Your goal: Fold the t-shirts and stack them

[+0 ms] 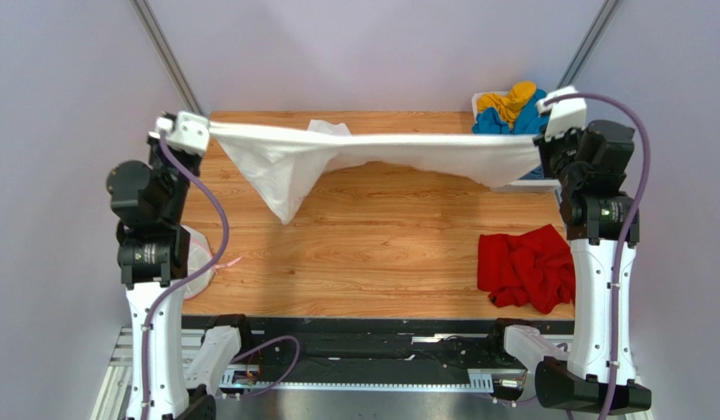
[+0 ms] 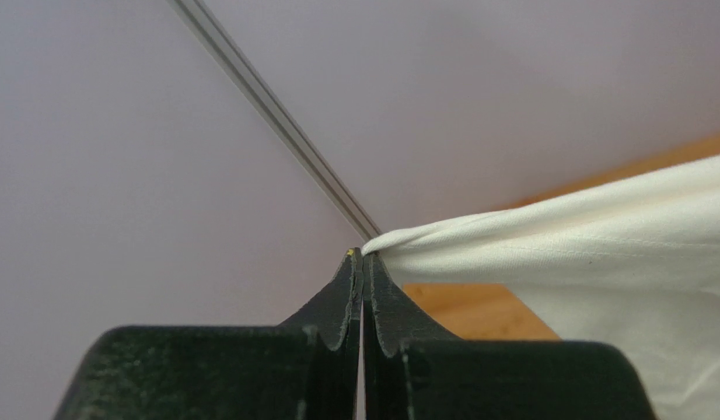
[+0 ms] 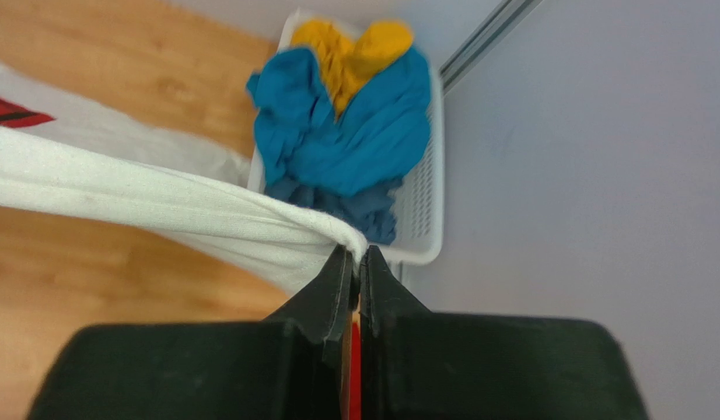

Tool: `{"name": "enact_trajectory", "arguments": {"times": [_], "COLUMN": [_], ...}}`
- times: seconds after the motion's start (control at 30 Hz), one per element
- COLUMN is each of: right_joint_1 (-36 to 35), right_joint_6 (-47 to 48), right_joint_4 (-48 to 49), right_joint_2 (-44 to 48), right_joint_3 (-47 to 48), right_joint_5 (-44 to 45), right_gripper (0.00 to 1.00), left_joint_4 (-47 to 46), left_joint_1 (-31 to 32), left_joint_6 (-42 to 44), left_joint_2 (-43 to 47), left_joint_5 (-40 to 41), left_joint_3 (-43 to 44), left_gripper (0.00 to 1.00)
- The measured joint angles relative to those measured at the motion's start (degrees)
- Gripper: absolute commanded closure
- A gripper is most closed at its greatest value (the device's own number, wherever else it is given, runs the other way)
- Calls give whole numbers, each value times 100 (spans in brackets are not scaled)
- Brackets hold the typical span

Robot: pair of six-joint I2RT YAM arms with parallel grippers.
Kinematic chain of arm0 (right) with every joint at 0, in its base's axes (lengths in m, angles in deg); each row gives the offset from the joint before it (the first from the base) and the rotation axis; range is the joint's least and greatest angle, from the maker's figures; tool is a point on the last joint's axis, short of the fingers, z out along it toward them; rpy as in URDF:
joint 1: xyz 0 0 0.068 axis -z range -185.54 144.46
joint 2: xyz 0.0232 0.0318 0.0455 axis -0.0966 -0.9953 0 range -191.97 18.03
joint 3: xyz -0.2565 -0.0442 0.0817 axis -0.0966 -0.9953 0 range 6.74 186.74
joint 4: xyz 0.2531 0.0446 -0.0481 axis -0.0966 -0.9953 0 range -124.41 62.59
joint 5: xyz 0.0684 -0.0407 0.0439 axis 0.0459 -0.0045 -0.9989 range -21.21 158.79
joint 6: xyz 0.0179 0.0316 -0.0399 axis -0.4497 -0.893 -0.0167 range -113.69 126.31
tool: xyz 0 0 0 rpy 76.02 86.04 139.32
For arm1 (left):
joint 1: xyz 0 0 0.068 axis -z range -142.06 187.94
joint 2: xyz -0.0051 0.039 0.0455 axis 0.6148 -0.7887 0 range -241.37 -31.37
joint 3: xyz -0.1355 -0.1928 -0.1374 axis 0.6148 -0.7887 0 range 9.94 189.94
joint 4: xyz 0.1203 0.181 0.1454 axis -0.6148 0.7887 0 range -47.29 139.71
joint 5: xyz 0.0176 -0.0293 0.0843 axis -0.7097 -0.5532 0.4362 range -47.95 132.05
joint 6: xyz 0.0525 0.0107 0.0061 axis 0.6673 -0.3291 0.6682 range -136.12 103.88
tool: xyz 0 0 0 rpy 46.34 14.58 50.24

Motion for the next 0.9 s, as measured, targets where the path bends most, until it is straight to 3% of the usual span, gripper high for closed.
{"name": "enact_trajectory", "arguments": {"times": [0.1,0.23,0.6,0.9], "right_joint_1": [61,105,142,146], "right_joint_6": [197,459,1099,1429], "right_joint_4": [-452,-1071,-2013,-2293], "right_joint_2": [240,562,1499,1530], "right_joint_3": [-791,-1484,-2688,-3386], "right_joint_5": [-219,-490,-981,-984], "right_gripper": [100,100,100,100], "left_joint_4": [669,1978,5458,6188], "left_joint_1": [-46,-87,-114,-114], "left_joint_6": [402,1141,3095,3731], "left_joint_2": [555,1075,2400,2411], "left_joint_5": [-442,-973,-2229,-2837], "left_joint_3": [-1091,-1685,-1534,-1419], "left_gripper": [100,100,100,98]}}
